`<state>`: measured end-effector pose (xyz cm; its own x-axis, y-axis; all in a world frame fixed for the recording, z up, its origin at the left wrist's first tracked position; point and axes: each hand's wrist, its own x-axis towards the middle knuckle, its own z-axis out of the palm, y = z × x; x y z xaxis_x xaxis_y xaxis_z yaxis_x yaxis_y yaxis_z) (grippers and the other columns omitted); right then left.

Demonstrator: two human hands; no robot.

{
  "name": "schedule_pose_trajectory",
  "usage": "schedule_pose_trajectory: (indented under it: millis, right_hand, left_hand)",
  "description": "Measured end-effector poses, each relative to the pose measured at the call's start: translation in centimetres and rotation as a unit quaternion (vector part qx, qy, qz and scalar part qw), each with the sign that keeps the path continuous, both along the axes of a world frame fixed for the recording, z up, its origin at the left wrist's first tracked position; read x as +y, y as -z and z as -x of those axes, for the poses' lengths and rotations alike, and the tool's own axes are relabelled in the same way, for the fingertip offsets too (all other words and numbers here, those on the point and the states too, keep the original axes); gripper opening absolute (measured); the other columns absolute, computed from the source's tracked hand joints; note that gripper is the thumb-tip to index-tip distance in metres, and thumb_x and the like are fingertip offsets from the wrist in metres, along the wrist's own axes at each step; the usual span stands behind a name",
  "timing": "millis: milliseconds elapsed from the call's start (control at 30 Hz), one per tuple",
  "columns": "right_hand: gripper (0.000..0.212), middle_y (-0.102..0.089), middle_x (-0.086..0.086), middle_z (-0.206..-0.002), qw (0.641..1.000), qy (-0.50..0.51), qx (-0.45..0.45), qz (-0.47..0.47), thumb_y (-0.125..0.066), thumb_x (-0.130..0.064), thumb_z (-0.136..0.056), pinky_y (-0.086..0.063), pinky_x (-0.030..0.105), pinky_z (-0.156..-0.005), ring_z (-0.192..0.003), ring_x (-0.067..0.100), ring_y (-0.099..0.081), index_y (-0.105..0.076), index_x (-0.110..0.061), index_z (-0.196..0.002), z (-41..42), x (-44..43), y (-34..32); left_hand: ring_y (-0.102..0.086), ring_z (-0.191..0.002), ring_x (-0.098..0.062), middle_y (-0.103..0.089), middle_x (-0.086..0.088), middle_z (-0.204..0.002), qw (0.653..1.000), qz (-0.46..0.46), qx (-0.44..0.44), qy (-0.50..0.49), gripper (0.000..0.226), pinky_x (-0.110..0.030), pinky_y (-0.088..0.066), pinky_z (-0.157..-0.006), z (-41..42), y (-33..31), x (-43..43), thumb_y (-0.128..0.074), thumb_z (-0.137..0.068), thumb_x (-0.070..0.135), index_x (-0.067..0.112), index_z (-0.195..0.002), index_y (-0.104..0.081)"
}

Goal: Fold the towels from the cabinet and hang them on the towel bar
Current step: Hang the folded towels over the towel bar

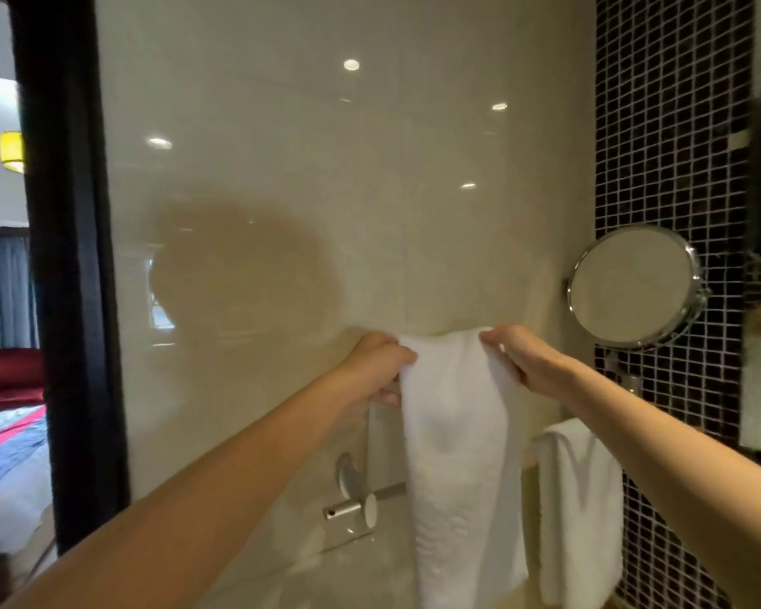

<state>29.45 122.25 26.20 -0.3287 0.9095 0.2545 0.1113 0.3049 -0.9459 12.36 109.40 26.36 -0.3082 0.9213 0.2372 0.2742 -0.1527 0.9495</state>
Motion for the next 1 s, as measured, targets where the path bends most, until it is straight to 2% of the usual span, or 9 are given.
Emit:
schedule_pose_trajectory:
  millis: [200, 367, 433, 500, 567, 700, 767, 867, 1000]
  right_hand:
    - [0.014, -0.064, 0.007, -0.074, 0.997, 0.003, -0.076, 0.009, -0.062, -0.019, -0.091, -0.044, 0.02, -0.049, -0.062, 0.017, -0.06, -0.065, -0.007, -0.083, -0.4, 0.7, 4.3]
    - [0.01, -0.056, 0.008, -0.078, 0.99, 0.005, -0.132, 0.054, -0.06, -0.013, -0.093, -0.048, 0.029, -0.053, -0.066, 0.017, -0.056, -0.058, -0.004, -0.095, -0.8, -0.3, 7.3]
    - [0.017, -0.056, 0.01, -0.083, 0.987, 0.02, -0.149, 0.063, -0.06, -0.009, -0.092, -0.051, 0.033, -0.059, -0.072, 0.02, -0.057, -0.053, -0.001, -0.106, -0.6, -0.6, 8.2]
    - [0.023, -0.057, 0.012, -0.086, 0.982, 0.039, -0.175, 0.055, -0.058, -0.006, -0.092, -0.051, 0.033, -0.058, -0.073, 0.021, -0.058, -0.05, 0.001, -0.112, -0.3, -0.7, 8.9]
    - [0.022, -0.058, 0.014, -0.088, 0.979, 0.051, -0.192, 0.04, -0.056, -0.004, -0.092, -0.049, 0.03, -0.053, -0.073, 0.022, -0.059, -0.053, 0.004, -0.111, 0.1, -0.6, 9.5]
    - [0.016, -0.059, 0.014, -0.078, 0.969, 0.065, -0.235, -0.026, -0.051, 0.001, -0.086, -0.046, 0.027, -0.053, -0.073, 0.027, -0.057, -0.067, 0.002, -0.087, 1.0, 0.0, 10.4]
    - [0.02, -0.065, 0.013, -0.082, 0.955, 0.068, -0.28, -0.077, -0.052, 0.001, -0.083, -0.049, 0.029, -0.066, -0.079, 0.026, -0.059, -0.071, -0.001, -0.086, 1.3, 0.1, 10.8]
    - [0.028, -0.069, 0.012, -0.107, 0.938, 0.068, -0.315, -0.128, -0.053, -0.003, -0.083, -0.045, 0.025, -0.079, -0.098, 0.026, -0.061, -0.071, -0.006, -0.104, 1.5, 0.1, 11.6]
    - [0.029, -0.065, 0.012, -0.119, 0.914, 0.059, -0.349, -0.2, -0.053, -0.012, -0.088, -0.046, 0.034, -0.094, -0.112, 0.029, -0.058, -0.07, -0.012, -0.112, 1.3, -0.1, 12.7]
  left_hand:
    - [-0.053, -0.052, -0.021, -0.055, -0.014, -0.068, 0.998, 0.052, -0.021, -0.026, 0.011, -0.024, -0.04, -0.043, 0.7, 4.6, 0.2, -0.053, -0.087, 0.001, 0.002, -0.077, -0.056]
    - [-0.059, -0.042, -0.024, -0.062, -0.02, -0.064, 0.986, 0.141, 0.046, -0.07, 0.011, -0.029, -0.05, -0.043, 1.1, 8.3, -0.1, -0.063, -0.083, 0.002, -0.009, -0.08, -0.06]
    - [-0.059, -0.043, -0.025, -0.062, -0.021, -0.066, 0.983, 0.142, 0.081, -0.088, 0.018, -0.028, -0.05, -0.044, 1.0, 9.0, -0.1, -0.067, -0.079, 0.002, -0.012, -0.087, -0.059]
    - [-0.064, -0.056, -0.026, -0.065, -0.021, -0.079, 0.974, 0.14, 0.137, -0.113, 0.039, -0.027, -0.048, -0.046, 0.8, 8.9, 0.0, -0.07, -0.076, 0.007, -0.011, -0.106, -0.053]
    - [-0.065, -0.083, -0.029, -0.062, -0.017, -0.105, 0.952, 0.148, 0.231, -0.136, 0.059, -0.029, -0.048, -0.06, 0.6, 8.7, 0.1, -0.07, -0.076, 0.016, -0.001, -0.126, -0.041]
    - [-0.058, -0.097, -0.025, -0.058, -0.004, -0.109, 0.897, 0.132, 0.394, -0.148, 0.032, -0.031, -0.042, -0.083, 0.5, 8.9, -0.3, -0.062, -0.081, 0.022, 0.02, -0.113, -0.057]
    - [-0.055, -0.103, -0.024, -0.063, 0.0, -0.106, 0.872, 0.146, 0.444, -0.148, 0.019, -0.033, -0.029, -0.083, 0.4, 9.5, -0.5, -0.058, -0.081, 0.022, 0.028, -0.098, -0.062]
    - [-0.047, -0.1, -0.026, -0.062, 0.003, -0.101, 0.84, 0.15, 0.502, -0.139, 0.008, -0.036, -0.022, -0.078, 0.5, 10.3, -0.6, -0.058, -0.08, 0.028, 0.032, -0.087, -0.061]
    - [-0.044, -0.108, -0.025, -0.06, 0.002, -0.105, 0.795, 0.121, 0.577, -0.14, 0.019, -0.039, -0.023, -0.083, 1.0, 11.1, -0.4, -0.059, -0.079, 0.044, 0.033, -0.094, -0.062]
